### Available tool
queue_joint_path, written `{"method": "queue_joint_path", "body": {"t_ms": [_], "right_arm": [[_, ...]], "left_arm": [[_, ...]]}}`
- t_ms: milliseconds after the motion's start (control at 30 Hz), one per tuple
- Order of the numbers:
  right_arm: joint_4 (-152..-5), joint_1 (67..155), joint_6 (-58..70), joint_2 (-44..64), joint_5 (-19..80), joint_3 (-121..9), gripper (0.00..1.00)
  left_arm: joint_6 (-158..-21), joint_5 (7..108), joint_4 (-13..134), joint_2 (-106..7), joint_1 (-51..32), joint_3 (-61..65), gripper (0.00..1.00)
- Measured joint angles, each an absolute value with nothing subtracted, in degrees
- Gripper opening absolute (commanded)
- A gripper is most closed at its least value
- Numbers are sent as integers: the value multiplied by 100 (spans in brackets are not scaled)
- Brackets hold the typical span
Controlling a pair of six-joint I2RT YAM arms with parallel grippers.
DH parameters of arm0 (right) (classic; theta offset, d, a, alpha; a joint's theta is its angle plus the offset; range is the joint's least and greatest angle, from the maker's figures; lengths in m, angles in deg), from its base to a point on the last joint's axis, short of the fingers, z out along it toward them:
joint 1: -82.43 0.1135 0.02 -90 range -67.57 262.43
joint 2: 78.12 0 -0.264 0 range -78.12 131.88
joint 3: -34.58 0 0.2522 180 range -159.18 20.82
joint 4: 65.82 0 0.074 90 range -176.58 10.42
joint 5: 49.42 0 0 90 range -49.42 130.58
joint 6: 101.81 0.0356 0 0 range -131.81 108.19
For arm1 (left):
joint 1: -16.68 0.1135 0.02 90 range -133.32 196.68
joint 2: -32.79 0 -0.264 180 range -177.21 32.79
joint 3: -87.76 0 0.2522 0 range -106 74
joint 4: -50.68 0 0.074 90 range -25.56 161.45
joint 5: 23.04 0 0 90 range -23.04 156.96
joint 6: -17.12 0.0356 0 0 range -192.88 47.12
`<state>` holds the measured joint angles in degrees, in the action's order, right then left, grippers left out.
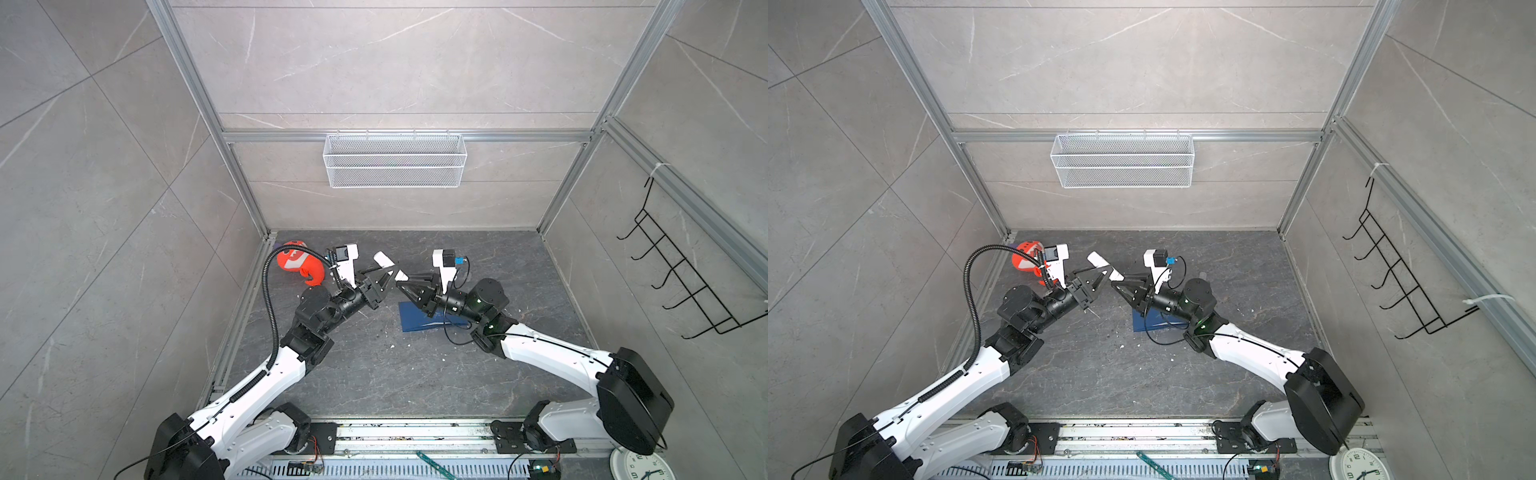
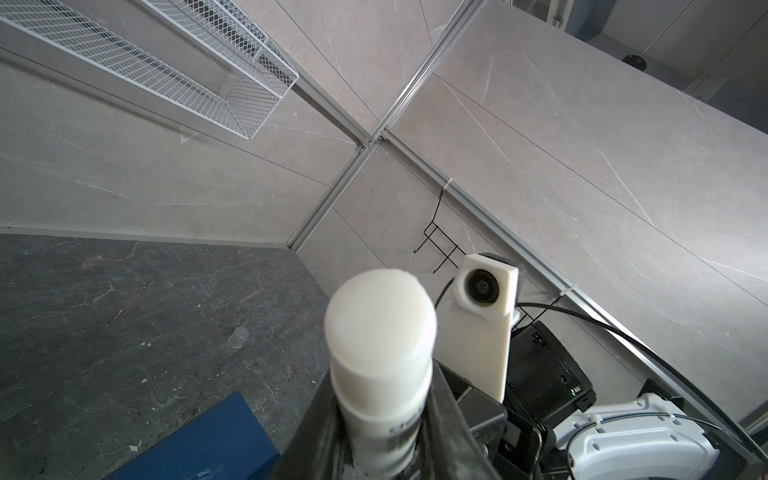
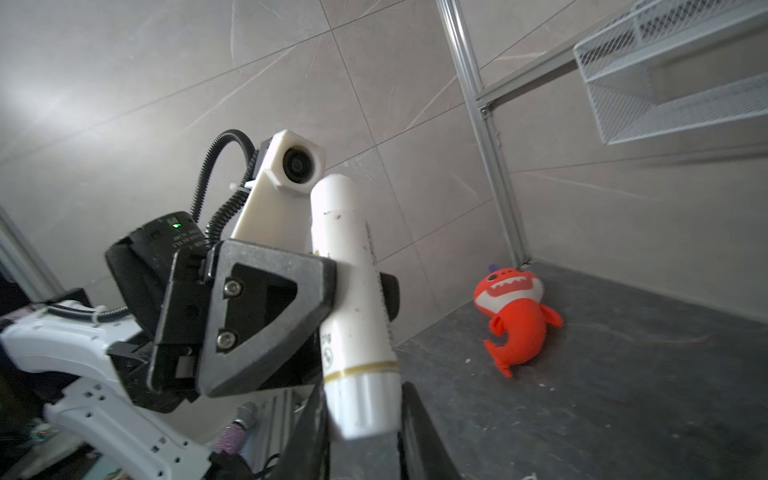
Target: Place the letter into the envelope and seal it
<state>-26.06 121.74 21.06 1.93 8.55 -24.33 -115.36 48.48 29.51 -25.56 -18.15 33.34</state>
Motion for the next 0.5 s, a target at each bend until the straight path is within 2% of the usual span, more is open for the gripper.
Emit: {"method": "queue_joint_path", "body": {"t_ms": [133,233,300,367,500], "right_arm": [[-2493,12065,2573,306,482,-2498,7],[-2836,12058,2359,219,460,-2581,25],[-3349,12091,1874,3,604,-2614,43],[-3863,12196,1218,-297,1137,-2614,57],[-4304,12686,-546,-970,2621,-2472,68]], "left_arm": [[-11530,4839,2970,-2556,-1806,3331,0],[-11532,4839,2979,-2553,-1804,3323,0],[-11536,4830,3018,-2553,-1806,3314,0],[-11528,4834,3075,-2549,-1804,3307,0],[-11532,4841,3202,-2547,-1795,3303,0]]}}
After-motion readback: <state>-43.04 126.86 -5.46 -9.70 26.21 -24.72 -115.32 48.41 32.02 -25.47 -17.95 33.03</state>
